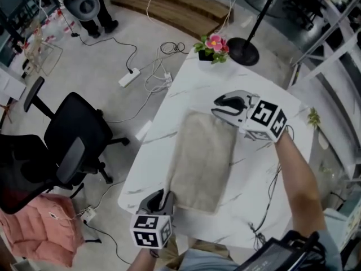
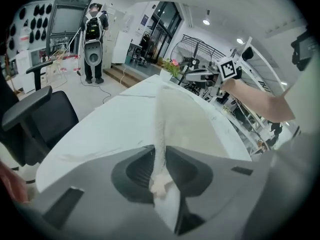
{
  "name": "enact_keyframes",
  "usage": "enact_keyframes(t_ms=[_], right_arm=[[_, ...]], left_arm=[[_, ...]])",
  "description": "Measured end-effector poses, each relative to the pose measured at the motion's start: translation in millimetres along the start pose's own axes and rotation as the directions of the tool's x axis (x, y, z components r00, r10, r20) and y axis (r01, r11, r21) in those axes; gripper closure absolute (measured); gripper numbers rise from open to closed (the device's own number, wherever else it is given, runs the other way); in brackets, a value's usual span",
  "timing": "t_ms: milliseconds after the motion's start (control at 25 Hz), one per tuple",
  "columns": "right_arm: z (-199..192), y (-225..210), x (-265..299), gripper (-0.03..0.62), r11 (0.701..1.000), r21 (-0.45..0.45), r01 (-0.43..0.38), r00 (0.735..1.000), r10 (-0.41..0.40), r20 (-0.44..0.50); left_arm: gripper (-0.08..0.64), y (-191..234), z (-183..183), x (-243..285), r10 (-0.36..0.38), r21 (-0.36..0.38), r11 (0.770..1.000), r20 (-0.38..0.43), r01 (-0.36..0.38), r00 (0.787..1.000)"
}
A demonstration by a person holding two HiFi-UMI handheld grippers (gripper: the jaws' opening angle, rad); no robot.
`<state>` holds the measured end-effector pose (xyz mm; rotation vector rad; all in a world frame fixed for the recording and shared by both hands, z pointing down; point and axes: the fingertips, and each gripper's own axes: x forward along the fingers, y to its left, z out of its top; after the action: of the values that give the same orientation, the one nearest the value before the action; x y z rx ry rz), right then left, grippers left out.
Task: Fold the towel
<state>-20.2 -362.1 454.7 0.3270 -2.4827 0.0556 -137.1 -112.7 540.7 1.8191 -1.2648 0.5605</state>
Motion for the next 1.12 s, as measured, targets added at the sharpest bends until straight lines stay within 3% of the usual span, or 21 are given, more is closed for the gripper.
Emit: enact_keyframes(t_ms=[120,240,360,480,560,680,840,960,1120], right_arm=[[-52.4,23.1,-1.8,0.526,0.999,-0.013,-0.044,0.993,0.042,-0.109],[-94.7,18.0,5.1,0.559,1.000,-0.021,0.006,0.983,-0.010,-0.181],[-102.7,14.6,11.3,0.572,0.999,-0.011,0.034,0.981,-0.035,-0.193],[-89.6,11.1,0.4,0.533,0.995,0.098,0.026,0.988,-0.011,-0.154],[-87.1,6.6,-10.6,0.457,0.977,0.212,0.005,0.991,0.023,-0.128],[-101.8,-0.4,-24.0,0.376,0.919,0.393,-0.015,0.988,0.073,-0.133],[-129.4,-0.2,-32.7,0.340,0.807,0.590,-0.011,0.982,0.121,-0.147],[-139.7,8.4,-25.1,0.296,0.747,0.664,-0.025,0.976,0.161,-0.145],[-118.6,8.4,-10.2,0.287,0.674,0.734,-0.088,0.980,0.190,-0.056]], left_arm=[[0.488,1.2,-4.5,1.4,0.006,0.024,1.000,-0.018,-0.006,1.000],[0.489,1.8,-3.1,3.9,0.011,0.043,0.999,-0.016,-0.010,1.000],[0.491,2.6,-2.6,7.0,0.021,0.062,0.998,-0.023,-0.020,1.000],[0.489,-0.4,-1.8,5.7,0.016,0.062,0.998,-0.029,-0.014,0.999],[0.488,-3.3,1.1,2.9,0.012,0.067,0.998,-0.023,-0.010,1.000],[0.486,-7.1,6.7,0.5,0.008,0.069,0.998,-0.010,-0.007,1.000],[0.486,-8.2,12.4,1.3,0.003,0.068,0.998,0.001,-0.003,1.000],[0.486,-7.3,12.8,3.7,0.000,0.066,0.998,-0.001,0.000,1.000],[0.486,-6.4,16.4,5.0,-0.001,0.066,0.998,-0.002,0.001,1.000]])
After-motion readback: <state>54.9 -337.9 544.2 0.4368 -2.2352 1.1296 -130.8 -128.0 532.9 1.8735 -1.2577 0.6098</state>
